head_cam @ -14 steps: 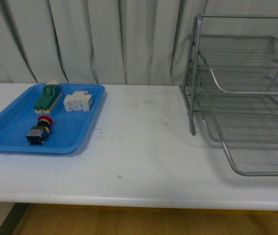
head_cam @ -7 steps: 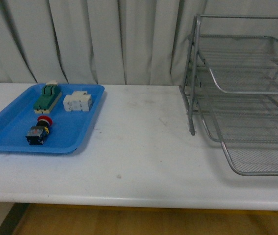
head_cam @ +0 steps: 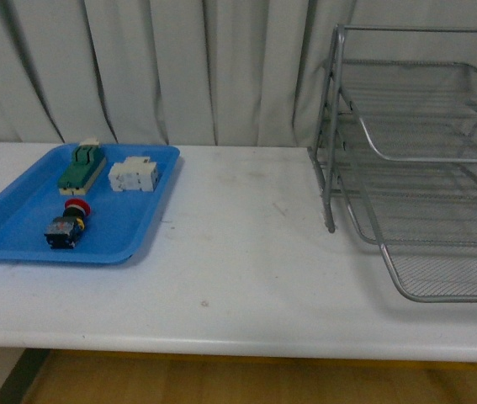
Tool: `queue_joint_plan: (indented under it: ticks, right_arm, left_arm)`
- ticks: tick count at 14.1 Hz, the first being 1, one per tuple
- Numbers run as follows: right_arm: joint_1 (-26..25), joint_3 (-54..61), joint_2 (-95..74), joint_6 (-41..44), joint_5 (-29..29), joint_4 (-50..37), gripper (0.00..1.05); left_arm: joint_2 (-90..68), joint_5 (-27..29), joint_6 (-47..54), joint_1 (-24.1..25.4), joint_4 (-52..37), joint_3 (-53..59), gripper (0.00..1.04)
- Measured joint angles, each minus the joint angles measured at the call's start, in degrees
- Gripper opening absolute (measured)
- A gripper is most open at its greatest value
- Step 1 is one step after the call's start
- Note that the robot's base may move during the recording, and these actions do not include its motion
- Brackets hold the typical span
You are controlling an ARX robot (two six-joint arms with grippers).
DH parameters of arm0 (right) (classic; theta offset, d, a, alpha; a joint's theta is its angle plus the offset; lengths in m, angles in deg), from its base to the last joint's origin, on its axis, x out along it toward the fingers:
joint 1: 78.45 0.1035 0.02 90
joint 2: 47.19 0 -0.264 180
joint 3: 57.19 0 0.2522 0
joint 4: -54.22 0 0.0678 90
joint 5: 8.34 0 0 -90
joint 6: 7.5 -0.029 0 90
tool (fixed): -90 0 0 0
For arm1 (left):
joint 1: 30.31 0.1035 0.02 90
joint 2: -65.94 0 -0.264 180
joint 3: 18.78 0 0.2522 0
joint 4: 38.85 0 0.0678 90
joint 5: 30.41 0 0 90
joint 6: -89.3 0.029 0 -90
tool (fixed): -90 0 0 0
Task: Place button on rack with both arms
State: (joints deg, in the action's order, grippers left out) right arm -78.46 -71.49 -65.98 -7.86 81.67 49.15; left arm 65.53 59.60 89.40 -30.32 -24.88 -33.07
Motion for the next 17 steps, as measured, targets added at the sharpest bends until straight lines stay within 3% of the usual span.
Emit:
queue_joint_plan:
  ticks: [7, 9, 11, 13, 14, 15, 16, 17]
  right_arm:
    - [0.0, 0.0, 8.72, 0.0, 0.0, 8.66, 0.02]
    - [0.0, -0.09, 17.31, 0.04, 0.0, 19.32, 0.02]
    - [0.0, -0.09, 18.62, 0.07, -0.04, 19.58, 0.02]
    - [0.0, -0.09, 18.64, 0.2, -0.02, 19.1, 0.26]
    - [0.0, -0.09, 18.64, 0.2, -0.04, 19.06, 0.38]
    - [0.0, -0.09, 18.64, 0.22, 0.13, 19.06, 0.51]
    - [-0.07, -0.09, 18.64, 0.22, -0.07, 19.04, 0.62]
    - [0.0, -0.09, 18.62, 0.22, 0.0, 19.06, 0.75]
  left_arm:
    - [0.0, 0.0, 0.0, 0.0, 0.0, 0.0, 0.98]
    - [0.0, 0.07, 0.0, 0.0, 0.0, 0.0, 0.98]
    - [0.0, 0.0, 0.0, 0.0, 0.0, 0.0, 0.98]
    - [-0.26, 1.14, 0.13, -0.39, 1.36, -0.22, 0.98]
    - [-8.09, 13.35, 1.05, -6.51, 10.01, -4.92, 0.98]
    - [-20.0, 19.56, 1.79, -9.4, 7.04, -9.66, 0.98]
    - [-28.94, 20.41, 1.88, -8.37, 2.54, -13.79, 0.98]
    - [-39.36, 17.84, 1.81, -7.13, -3.15, -18.4, 0.98]
